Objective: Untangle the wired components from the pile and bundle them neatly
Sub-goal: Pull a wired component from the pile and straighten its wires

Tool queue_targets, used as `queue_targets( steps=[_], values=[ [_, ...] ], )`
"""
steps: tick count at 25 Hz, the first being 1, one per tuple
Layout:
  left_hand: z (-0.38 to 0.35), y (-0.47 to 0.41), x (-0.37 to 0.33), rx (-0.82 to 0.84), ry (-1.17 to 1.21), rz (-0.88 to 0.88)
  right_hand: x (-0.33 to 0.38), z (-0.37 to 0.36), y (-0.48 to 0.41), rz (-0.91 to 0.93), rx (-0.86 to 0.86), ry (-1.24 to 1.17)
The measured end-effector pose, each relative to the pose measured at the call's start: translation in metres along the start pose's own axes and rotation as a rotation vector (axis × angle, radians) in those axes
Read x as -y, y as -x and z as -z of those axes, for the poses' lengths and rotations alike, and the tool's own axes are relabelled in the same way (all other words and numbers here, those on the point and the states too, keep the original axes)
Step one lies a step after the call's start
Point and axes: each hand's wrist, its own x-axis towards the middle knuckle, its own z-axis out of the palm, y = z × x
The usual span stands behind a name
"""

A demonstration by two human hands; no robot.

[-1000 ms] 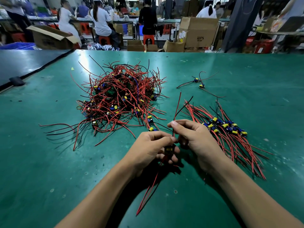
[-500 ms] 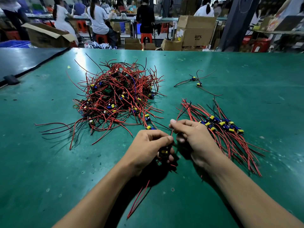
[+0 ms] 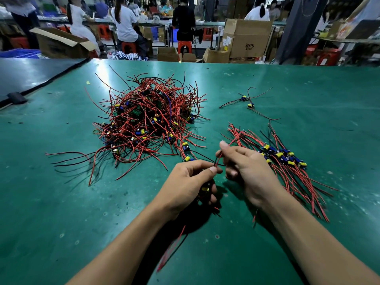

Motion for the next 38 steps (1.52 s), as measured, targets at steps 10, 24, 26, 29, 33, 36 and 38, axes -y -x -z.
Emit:
queue_targets(
  steps=[10, 24, 26, 29, 33, 36, 38],
  values=[
    [0.001, 0.001, -0.004, 0.068, 0.044, 0.023, -0.01, 0.003, -0.003, 0.024, -0.034, 0.071],
    [0.001, 0.004, -0.002, 0.124, -0.203, -0.066, 0.008, 0.005, -0.012, -0.413, -0.057, -0.561],
    [0.0, 0.005, -0.001, 0.102, -0.182, -0.063, 0.006, 0.003, -0.011, -0.416, -0.033, -0.588],
    [0.0, 0.003, -0.001, 0.043, -0.078, -0.017, 0.001, 0.0, -0.009, -0.238, -0.018, -0.382],
    [0.0, 0.001, -0.002, 0.003, 0.018, 0.003, -0.008, -0.007, 0.001, -0.073, 0.098, -0.05],
    [-0.001, 0.002, -0.001, -0.014, -0.018, -0.025, -0.014, -0.008, 0.004, -0.057, 0.14, -0.014],
    [-0.001, 0.002, -0.001, -0.004, -0.023, -0.021, -0.016, -0.007, 0.003, -0.044, 0.1, 0.032]
  ],
)
